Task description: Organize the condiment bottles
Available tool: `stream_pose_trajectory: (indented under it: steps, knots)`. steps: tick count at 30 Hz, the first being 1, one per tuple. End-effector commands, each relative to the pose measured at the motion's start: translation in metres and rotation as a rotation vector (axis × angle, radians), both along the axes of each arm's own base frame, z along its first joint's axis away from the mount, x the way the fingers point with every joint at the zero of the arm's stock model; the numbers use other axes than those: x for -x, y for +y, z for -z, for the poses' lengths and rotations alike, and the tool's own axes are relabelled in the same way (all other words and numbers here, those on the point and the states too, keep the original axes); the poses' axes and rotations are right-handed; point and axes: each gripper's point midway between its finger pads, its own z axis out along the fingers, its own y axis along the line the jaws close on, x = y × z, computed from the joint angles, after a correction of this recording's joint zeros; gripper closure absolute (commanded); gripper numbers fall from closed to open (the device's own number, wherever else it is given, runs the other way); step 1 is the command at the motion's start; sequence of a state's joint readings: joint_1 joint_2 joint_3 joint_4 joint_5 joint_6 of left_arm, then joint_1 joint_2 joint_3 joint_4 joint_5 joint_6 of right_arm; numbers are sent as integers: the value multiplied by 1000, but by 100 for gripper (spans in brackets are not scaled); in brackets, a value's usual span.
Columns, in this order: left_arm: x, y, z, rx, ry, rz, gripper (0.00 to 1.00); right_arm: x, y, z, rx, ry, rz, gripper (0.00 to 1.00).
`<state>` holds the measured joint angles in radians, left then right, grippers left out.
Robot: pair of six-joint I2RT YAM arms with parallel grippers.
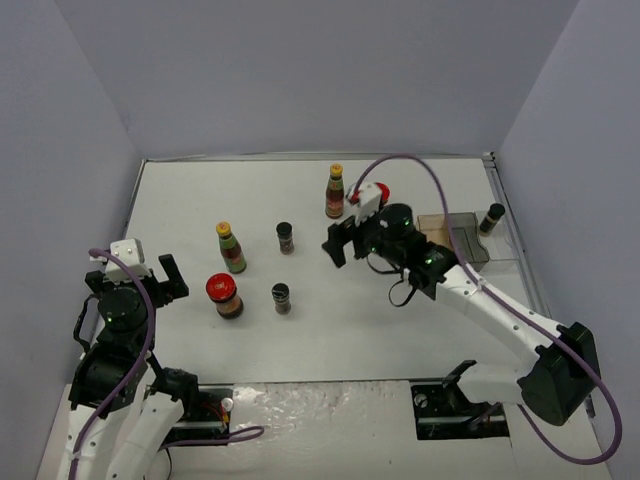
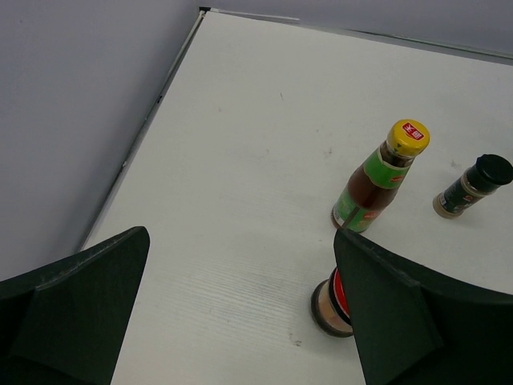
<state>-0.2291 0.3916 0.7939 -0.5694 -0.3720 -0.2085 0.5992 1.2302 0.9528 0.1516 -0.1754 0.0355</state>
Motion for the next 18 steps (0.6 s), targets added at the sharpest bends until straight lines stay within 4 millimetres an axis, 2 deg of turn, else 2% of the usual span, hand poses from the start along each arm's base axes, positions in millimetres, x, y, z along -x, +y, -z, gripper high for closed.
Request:
stream_pose_trajectory:
  steps: [1,3,7,12,18]
  knots:
    - [-8,2,-18,-10,-56,-17,3,35,57,8,14,-56,-231,0]
    - [-10,2,-18,-11,-49,-15,3,52,85,21,19,-46,-302,0]
    - [-11,0,-15,-11,-33,-5,3,62,112,37,50,-54,-359,2]
    - [-10,2,-15,-9,-37,-16,3,67,143,62,91,-36,-413,4]
    - [-9,2,-14,-8,-35,-20,3,68,165,81,130,-27,-434,7]
